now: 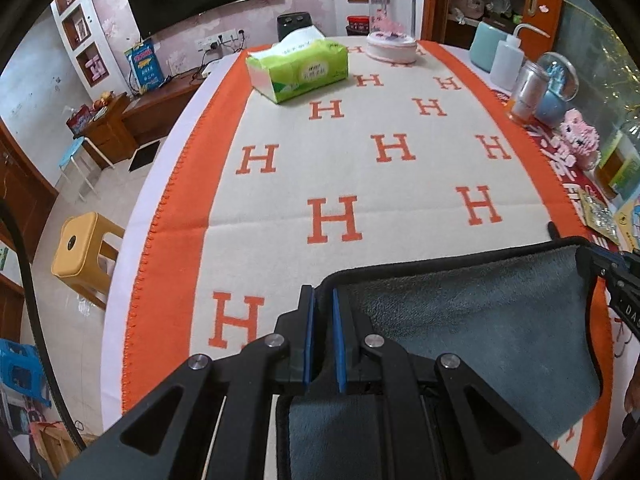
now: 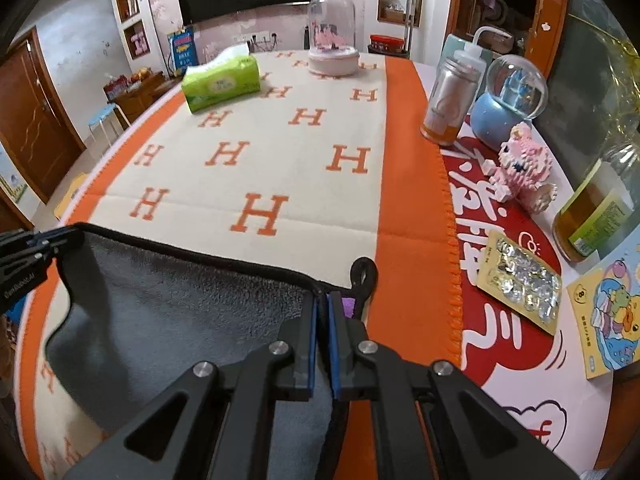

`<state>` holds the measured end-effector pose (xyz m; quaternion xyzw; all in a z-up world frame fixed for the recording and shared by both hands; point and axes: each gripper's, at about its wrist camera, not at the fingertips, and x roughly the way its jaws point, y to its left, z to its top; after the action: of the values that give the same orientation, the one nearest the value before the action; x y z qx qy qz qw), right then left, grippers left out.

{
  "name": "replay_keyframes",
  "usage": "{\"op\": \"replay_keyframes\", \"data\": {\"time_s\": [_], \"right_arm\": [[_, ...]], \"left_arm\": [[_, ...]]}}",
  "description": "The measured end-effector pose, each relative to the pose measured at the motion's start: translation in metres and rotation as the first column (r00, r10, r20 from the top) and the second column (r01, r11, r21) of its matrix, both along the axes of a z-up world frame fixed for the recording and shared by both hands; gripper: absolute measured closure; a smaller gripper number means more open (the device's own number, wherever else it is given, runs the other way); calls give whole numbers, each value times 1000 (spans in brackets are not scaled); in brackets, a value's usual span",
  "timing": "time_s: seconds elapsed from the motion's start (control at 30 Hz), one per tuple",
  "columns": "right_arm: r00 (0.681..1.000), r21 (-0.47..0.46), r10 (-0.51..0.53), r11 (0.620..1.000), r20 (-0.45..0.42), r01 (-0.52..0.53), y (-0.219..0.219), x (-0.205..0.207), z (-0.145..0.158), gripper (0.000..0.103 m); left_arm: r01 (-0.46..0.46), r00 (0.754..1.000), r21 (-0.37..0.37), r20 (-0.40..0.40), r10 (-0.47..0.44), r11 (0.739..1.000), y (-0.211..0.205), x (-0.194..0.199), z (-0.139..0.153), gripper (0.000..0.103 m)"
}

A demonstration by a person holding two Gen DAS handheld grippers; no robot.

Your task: Fold towel

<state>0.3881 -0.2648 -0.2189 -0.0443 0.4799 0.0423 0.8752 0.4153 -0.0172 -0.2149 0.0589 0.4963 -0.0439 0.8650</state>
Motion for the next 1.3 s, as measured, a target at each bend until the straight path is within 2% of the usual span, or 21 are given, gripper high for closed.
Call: {"op": "replay_keyframes", "data": {"time_s": [0.17, 0.23, 0.27, 0.33, 0.4, 0.43, 0.53, 0.67, 0.73, 0.87, 0.97, 1.07, 1.13, 1.23, 1.3], "right_arm": [[1000, -28, -1, 1000, -16, 0, 2, 6, -13, 96], [1000, -33, -15, 999, -17, 15, 1, 8, -14, 91], [1000, -31, -28, 999, -10, 28, 0, 8, -12, 86], [999, -23, -41, 999, 5, 41, -1, 7, -8, 75], [998, -21, -49, 999, 25, 50, -3, 3, -3, 62], [998, -21, -48, 999, 33, 49, -3, 1, 0, 61], [998, -26, -46, 999, 38, 47, -2, -2, 6, 60], [998, -23, -52, 998, 35, 52, 0, -8, 14, 60], [998, -24, -59, 998, 31, 59, 2, -12, 20, 60], [997, -29, -58, 998, 42, 59, 8, -29, 36, 60], [998, -16, -53, 998, 43, 54, 11, -44, 50, 59], [997, -6, -51, 999, 54, 51, 15, -61, 66, 55], [996, -1, -49, 999, 69, 49, 19, -75, 77, 53], [995, 10, -48, 999, 87, 47, 25, -97, 94, 51], [994, 21, -50, 999, 100, 49, 30, -114, 106, 46]], "left_arm": [[-18, 1000, 12, -21, 18, 1000, -1, 6, -13, 95], [-25, 999, 23, -24, 26, 999, -2, 8, -16, 91], [-33, 999, 33, -26, 33, 999, -1, 9, -18, 88], [-40, 999, 46, -25, 41, 998, -1, 9, -17, 68], [-40, 999, 58, -5, 40, 998, -1, 6, -14, 65], [-39, 999, 63, 1, 39, 997, 0, 4, -12, 59], [-47, 999, 74, 22, 45, 996, 1, -1, -4, 41], [-62, 998, 50, 29, 60, 997, 6, -9, 10, 33], [-70, 997, 33, 26, 69, 997, 8, -15, 18, 26], [-75, 997, 2, 28, 75, 997, 12, -30, 36, 23], [-57, 998, -20, 17, 58, 998, 13, -46, 51, 17], [-36, 999, -56, 11, 36, 998, 14, -68, 68, 15], [-23, 1000, -69, 16, 24, 997, 13, -82, 79, 10], [-3, 999, -84, 39, 7, 996, 14, -109, 101, 2], [4, 998, -85, 62, 1, 996, 15, -128, 115, 1]]}}
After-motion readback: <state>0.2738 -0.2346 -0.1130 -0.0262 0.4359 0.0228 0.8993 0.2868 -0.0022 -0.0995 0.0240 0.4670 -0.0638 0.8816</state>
